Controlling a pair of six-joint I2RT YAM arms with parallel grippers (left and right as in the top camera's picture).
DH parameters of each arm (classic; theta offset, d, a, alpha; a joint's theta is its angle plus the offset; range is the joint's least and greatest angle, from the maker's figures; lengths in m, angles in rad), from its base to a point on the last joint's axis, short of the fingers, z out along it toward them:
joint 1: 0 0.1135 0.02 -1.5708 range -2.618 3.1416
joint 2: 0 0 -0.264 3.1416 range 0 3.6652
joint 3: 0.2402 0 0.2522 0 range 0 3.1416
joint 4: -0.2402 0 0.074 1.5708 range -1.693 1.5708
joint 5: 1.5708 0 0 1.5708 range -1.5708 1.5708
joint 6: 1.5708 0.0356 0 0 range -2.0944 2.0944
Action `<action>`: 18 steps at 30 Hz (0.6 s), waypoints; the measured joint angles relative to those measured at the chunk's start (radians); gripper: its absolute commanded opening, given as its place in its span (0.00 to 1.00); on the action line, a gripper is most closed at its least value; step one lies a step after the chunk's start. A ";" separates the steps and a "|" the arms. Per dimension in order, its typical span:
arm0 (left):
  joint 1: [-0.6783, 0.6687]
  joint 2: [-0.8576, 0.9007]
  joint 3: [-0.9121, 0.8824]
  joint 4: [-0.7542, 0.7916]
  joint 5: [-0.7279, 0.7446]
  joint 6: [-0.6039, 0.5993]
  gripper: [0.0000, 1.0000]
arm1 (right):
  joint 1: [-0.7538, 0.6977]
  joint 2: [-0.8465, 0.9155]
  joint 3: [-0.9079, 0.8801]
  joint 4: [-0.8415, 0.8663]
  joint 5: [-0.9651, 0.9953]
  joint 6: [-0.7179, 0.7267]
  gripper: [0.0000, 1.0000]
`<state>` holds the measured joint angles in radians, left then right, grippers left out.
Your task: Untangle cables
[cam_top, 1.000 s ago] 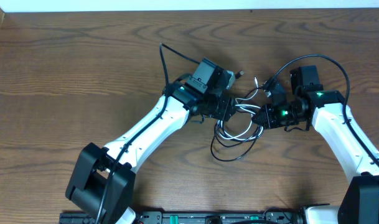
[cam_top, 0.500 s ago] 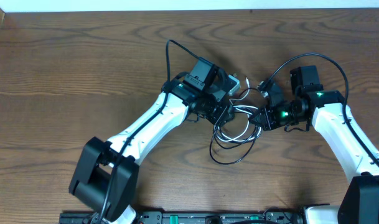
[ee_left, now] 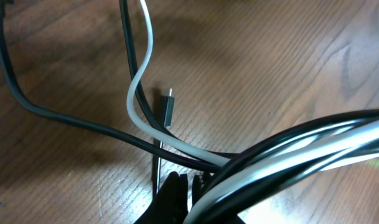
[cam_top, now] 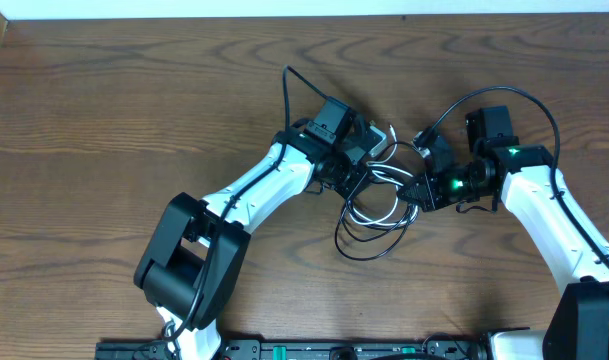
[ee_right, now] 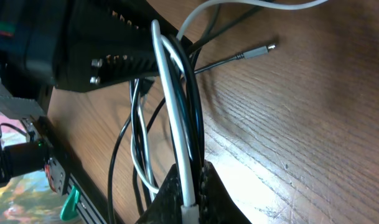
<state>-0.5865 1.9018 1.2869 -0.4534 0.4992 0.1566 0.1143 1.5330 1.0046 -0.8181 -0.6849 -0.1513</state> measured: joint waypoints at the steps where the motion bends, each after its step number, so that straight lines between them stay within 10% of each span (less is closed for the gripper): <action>1: 0.003 0.000 0.000 0.003 0.001 -0.002 0.07 | 0.000 0.000 0.000 0.000 0.003 0.001 0.01; 18: 0.134 -0.193 0.005 -0.092 -0.078 -0.182 0.07 | -0.039 -0.002 -0.002 -0.048 0.583 0.535 0.21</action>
<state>-0.4530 1.7088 1.2919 -0.5457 0.4210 -0.0257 0.0757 1.5314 1.0031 -0.8661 -0.1017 0.3840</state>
